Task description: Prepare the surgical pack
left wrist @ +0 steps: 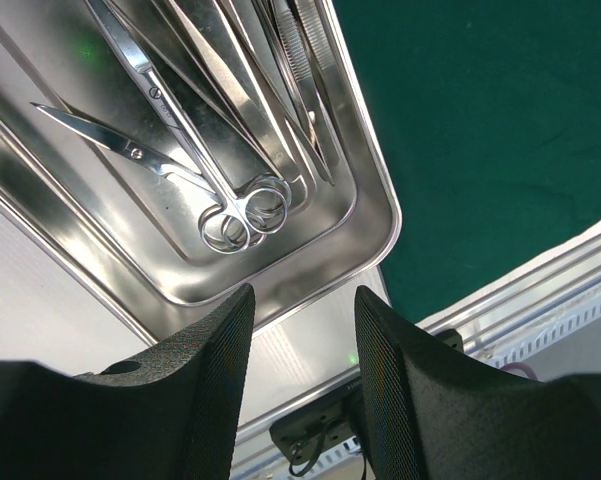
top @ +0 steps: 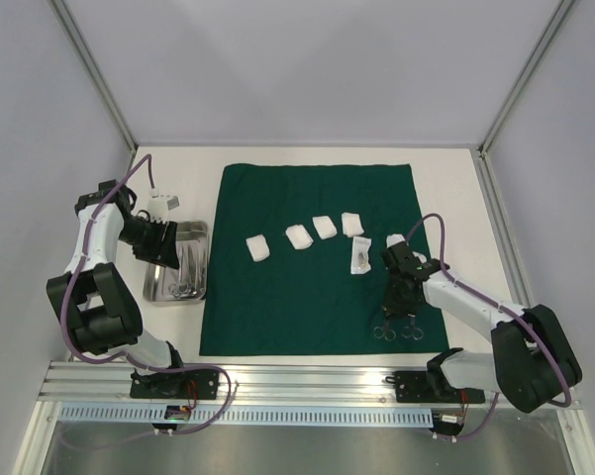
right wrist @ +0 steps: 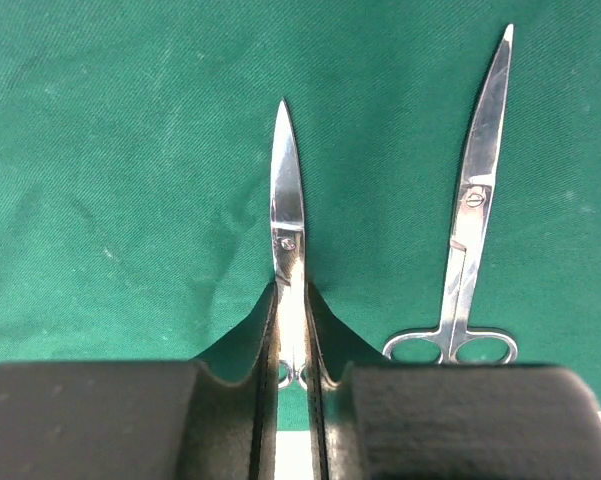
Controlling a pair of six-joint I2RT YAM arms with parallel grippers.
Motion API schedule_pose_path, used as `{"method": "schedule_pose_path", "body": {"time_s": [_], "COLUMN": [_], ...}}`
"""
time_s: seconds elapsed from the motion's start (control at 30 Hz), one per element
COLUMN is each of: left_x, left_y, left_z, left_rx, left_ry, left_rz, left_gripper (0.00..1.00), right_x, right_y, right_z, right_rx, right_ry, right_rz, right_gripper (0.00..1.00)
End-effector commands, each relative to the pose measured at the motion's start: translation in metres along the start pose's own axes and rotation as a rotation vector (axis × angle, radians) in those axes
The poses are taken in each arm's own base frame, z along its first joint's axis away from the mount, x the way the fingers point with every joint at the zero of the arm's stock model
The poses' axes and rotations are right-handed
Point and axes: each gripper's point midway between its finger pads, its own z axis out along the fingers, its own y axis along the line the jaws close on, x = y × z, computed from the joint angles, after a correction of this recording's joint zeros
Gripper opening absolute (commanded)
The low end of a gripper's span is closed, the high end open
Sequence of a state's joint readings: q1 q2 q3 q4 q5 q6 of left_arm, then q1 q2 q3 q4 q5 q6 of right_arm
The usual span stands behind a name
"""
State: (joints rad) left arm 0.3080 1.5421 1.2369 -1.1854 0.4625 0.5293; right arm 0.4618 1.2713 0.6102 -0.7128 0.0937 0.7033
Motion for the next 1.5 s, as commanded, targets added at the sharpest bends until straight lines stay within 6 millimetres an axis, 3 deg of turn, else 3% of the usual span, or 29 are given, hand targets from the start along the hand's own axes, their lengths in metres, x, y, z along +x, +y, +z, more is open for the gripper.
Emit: {"method": "schedule_pose_path", "body": {"time_s": [0.0,0.6,0.8,0.97,1.0,1.1,1.13,1.17,1.2,1.23,1.4,1.47], "left_x": [-0.004,-0.005,-0.011,-0.027,-0.029,-0.042,-0.047,-0.053,-0.053,-0.055,-0.059,-0.057], "left_y": [-0.007,-0.013,-0.036,-0.085,-0.110,-0.152,-0.181,-0.208,-0.207,-0.236,-0.303,-0.325], "left_z": [-0.006,-0.009,-0.017,-0.026,-0.020,-0.013,-0.010,-0.001,0.005,0.011,0.058,0.067], "left_rx": [-0.002,0.011,0.059,0.139,0.182,0.241,0.279,0.316,0.322,0.356,0.472,0.510], "left_ry": [-0.041,-0.047,-0.061,-0.072,-0.044,-0.015,0.000,0.024,0.044,0.051,0.119,0.138], "left_rz": [0.018,0.023,0.072,0.181,0.249,0.361,0.449,0.503,0.492,0.557,0.617,0.612], "left_gripper": [0.54,0.54,0.53,0.56,0.56,0.58,0.59,0.59,0.60,0.60,0.62,0.62], "right_x": [-0.002,-0.020,-0.036,-0.060,-0.063,-0.071,-0.071,-0.074,-0.076,-0.077,-0.083,-0.082], "right_y": [0.003,0.014,0.037,0.072,0.077,0.097,0.103,0.112,0.113,0.119,0.133,0.139], "right_z": [0.003,-0.024,-0.041,-0.067,-0.071,-0.080,-0.081,-0.087,-0.088,-0.091,-0.101,-0.104], "right_rx": [-0.025,-0.103,-0.194,-0.304,-0.317,-0.360,-0.369,-0.390,-0.395,-0.411,-0.469,-0.500], "right_ry": [-0.024,-0.124,-0.176,-0.254,-0.267,-0.300,-0.305,-0.321,-0.323,-0.337,-0.357,-0.349], "right_rz": [0.007,0.030,0.079,0.113,0.116,0.123,0.118,0.121,0.127,0.126,0.145,0.142], "right_gripper": [0.03,0.00,0.01,0.01,0.01,0.01,0.01,0.00,0.01,0.01,0.00,0.00]}}
